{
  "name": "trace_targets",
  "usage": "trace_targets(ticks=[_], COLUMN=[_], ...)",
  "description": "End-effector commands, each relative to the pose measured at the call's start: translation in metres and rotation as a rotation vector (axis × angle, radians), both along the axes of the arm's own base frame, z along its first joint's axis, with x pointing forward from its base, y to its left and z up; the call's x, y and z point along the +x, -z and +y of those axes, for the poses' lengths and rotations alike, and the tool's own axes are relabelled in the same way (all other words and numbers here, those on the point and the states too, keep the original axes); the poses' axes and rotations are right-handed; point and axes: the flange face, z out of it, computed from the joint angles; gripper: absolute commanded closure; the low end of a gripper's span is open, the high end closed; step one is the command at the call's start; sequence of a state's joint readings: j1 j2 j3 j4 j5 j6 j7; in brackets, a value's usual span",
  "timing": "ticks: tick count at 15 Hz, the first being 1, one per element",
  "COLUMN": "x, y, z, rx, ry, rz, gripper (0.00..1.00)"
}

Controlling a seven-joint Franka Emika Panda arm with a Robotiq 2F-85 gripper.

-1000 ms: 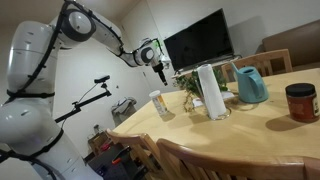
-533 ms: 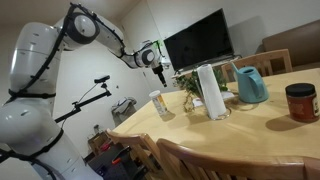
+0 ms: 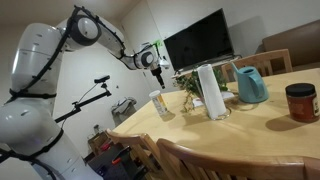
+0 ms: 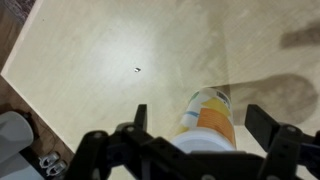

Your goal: Move the paper towel holder to the right, remove the lid from the white can on the left

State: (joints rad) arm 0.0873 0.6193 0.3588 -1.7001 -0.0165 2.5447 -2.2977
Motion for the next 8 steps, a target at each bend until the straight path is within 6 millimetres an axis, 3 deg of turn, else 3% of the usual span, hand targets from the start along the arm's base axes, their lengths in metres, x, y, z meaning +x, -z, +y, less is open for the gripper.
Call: trace_targets(ticks=[1,8], x=[-0.003,-0.017], y=[-0.003,0.012], z=[0.002,-0.008], rx=[0.012,0.003], ry=[-0.030,-0.021], rz=[0.002,0.029], gripper=[0.00,0.00])
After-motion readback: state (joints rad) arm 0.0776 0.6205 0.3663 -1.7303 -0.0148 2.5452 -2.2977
